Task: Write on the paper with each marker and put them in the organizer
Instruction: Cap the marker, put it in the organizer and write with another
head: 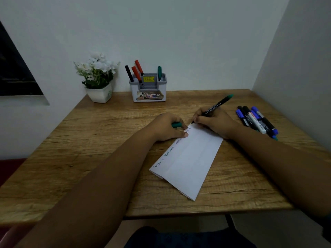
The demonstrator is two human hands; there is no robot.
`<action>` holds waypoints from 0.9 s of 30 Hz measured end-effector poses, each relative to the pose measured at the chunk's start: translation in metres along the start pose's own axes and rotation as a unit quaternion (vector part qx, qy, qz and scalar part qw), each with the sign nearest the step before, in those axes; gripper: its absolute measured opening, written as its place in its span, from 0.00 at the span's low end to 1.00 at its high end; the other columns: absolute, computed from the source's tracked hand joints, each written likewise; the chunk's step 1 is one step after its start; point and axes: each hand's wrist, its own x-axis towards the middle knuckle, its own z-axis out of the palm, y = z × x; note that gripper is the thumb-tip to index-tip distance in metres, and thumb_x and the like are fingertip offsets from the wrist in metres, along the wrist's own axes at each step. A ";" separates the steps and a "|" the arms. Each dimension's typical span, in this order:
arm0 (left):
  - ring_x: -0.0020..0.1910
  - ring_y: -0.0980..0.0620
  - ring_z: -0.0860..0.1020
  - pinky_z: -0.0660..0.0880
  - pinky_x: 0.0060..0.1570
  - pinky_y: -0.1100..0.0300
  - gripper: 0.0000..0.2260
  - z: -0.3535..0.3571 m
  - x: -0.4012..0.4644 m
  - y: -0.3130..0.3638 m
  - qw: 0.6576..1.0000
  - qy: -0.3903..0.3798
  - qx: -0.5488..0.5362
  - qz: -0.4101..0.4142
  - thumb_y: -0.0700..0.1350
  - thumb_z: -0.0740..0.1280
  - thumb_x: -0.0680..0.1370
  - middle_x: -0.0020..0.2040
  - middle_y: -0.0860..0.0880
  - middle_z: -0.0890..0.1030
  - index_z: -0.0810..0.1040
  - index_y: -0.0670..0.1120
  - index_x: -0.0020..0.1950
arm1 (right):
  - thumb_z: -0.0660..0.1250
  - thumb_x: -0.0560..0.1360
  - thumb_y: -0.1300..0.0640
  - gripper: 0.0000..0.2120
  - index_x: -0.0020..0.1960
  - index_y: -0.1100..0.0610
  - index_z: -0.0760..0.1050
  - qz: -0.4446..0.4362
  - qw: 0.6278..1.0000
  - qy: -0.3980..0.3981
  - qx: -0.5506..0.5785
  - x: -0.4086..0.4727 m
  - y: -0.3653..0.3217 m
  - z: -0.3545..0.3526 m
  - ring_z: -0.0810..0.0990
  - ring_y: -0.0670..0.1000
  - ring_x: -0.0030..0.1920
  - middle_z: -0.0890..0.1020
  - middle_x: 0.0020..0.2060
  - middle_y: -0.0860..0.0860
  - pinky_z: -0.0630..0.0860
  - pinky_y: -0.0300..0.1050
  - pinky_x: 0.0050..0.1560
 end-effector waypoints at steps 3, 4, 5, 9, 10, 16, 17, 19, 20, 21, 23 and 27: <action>0.48 0.58 0.75 0.70 0.41 0.67 0.13 0.000 -0.001 0.001 1.000 0.000 -0.002 0.003 0.54 0.75 0.70 0.49 0.56 0.79 0.82 0.56 0.54 | 0.68 0.75 0.66 0.04 0.49 0.65 0.80 -0.001 1.000 0.004 0.022 -0.001 -0.003 0.000 0.81 0.46 0.41 0.84 0.42 0.53 0.78 0.35 0.44; 0.48 0.57 0.75 0.70 0.42 0.67 0.13 0.001 -0.001 0.001 1.000 0.002 -0.004 0.006 0.54 0.75 0.70 0.50 0.55 0.79 0.82 0.56 0.54 | 0.69 0.75 0.66 0.04 0.48 0.65 0.81 -0.005 1.000 -0.005 0.007 -0.002 -0.004 0.000 0.82 0.46 0.41 0.84 0.43 0.53 0.78 0.33 0.44; 0.49 0.56 0.75 0.70 0.42 0.66 0.13 0.001 -0.002 0.001 1.000 0.006 -0.007 0.011 0.53 0.75 0.70 0.51 0.55 0.80 0.82 0.55 0.54 | 0.69 0.74 0.67 0.03 0.47 0.65 0.81 -0.007 1.000 -0.014 -0.006 -0.002 -0.005 0.001 0.82 0.47 0.42 0.85 0.43 0.55 0.78 0.33 0.44; 0.50 0.55 0.76 0.72 0.46 0.61 0.13 0.000 -0.004 0.003 1.000 0.007 -0.008 0.021 0.52 0.75 0.70 0.52 0.53 0.80 0.82 0.55 0.54 | 0.68 0.74 0.68 0.03 0.45 0.68 0.80 -0.006 1.000 -0.008 -0.007 -0.003 -0.006 0.001 0.81 0.46 0.39 0.84 0.41 0.54 0.79 0.34 0.44; 0.50 0.55 0.75 0.71 0.45 0.62 0.13 0.000 -0.004 0.003 1.000 0.006 -0.008 0.019 0.52 0.75 0.71 0.52 0.53 0.80 0.82 0.55 0.55 | 0.68 0.74 0.67 0.03 0.45 0.67 0.80 -0.007 1.000 -0.007 -0.015 -0.003 -0.005 0.001 0.81 0.45 0.39 0.84 0.40 0.53 0.79 0.35 0.44; 0.51 0.55 0.76 0.70 0.43 0.66 0.13 0.000 -0.003 0.003 1.000 0.005 -0.011 0.013 0.53 0.75 0.70 0.52 0.54 0.80 0.83 0.55 0.54 | 0.70 0.74 0.62 0.02 0.44 0.57 0.82 -0.009 0.997 -0.015 -0.077 0.000 -0.003 0.000 0.81 0.40 0.44 0.85 0.42 0.47 0.76 0.35 0.49; 0.51 0.55 0.76 0.70 0.43 0.66 0.13 0.000 -0.003 0.003 1.000 0.005 -0.011 0.012 0.53 0.75 0.70 0.52 0.54 0.80 0.83 0.55 0.54 | 0.71 0.73 0.62 0.02 0.44 0.57 0.82 -0.010 0.997 -0.016 -0.079 0.000 -0.002 0.000 0.81 0.38 0.43 0.85 0.42 0.46 0.76 0.33 0.48; 0.50 0.55 0.76 0.71 0.44 0.65 0.14 0.000 -0.003 0.003 1.000 0.004 -0.011 0.013 0.53 0.75 0.70 0.52 0.54 0.80 0.83 0.54 0.55 | 0.71 0.73 0.62 0.03 0.44 0.56 0.83 -0.013 0.997 -0.017 -0.079 0.000 -0.001 0.000 0.81 0.38 0.43 0.85 0.41 0.46 0.75 0.32 0.47; 0.50 0.55 0.76 0.73 0.45 0.63 0.14 0.000 -0.003 0.003 1.000 0.002 -0.011 0.013 0.53 0.75 0.70 0.52 0.54 0.80 0.83 0.54 0.55 | 0.71 0.73 0.62 0.03 0.43 0.56 0.83 -0.013 0.997 -0.016 -0.078 0.000 -0.001 0.000 0.81 0.39 0.43 0.85 0.41 0.46 0.75 0.33 0.47; 0.51 0.54 0.76 0.73 0.47 0.61 0.14 0.000 -0.003 0.003 1.000 0.001 -0.011 0.012 0.53 0.75 0.70 0.52 0.53 0.81 0.83 0.54 0.55 | 0.71 0.73 0.62 0.03 0.44 0.56 0.83 -0.012 0.997 -0.015 -0.078 0.000 -0.001 0.000 0.81 0.39 0.43 0.85 0.41 0.46 0.75 0.33 0.47; 0.51 0.54 0.76 0.74 0.49 0.60 0.14 0.000 -0.003 0.003 1.000 0.000 -0.010 0.011 0.53 0.75 0.70 0.53 0.53 0.80 0.83 0.54 0.55 | 0.71 0.73 0.62 0.03 0.44 0.55 0.83 -0.012 0.996 -0.015 -0.083 0.000 0.000 0.000 0.81 0.38 0.44 0.85 0.41 0.46 0.75 0.33 0.48; 0.50 0.55 0.75 0.70 0.43 0.66 0.13 -0.001 -0.004 0.003 1.000 0.003 -0.008 0.011 0.53 0.75 0.70 0.52 0.54 0.80 0.82 0.56 0.54 | 0.70 0.74 0.63 0.03 0.44 0.58 0.82 -0.014 0.998 -0.005 -0.061 0.000 0.001 -0.001 0.81 0.38 0.42 0.85 0.41 0.46 0.75 0.30 0.45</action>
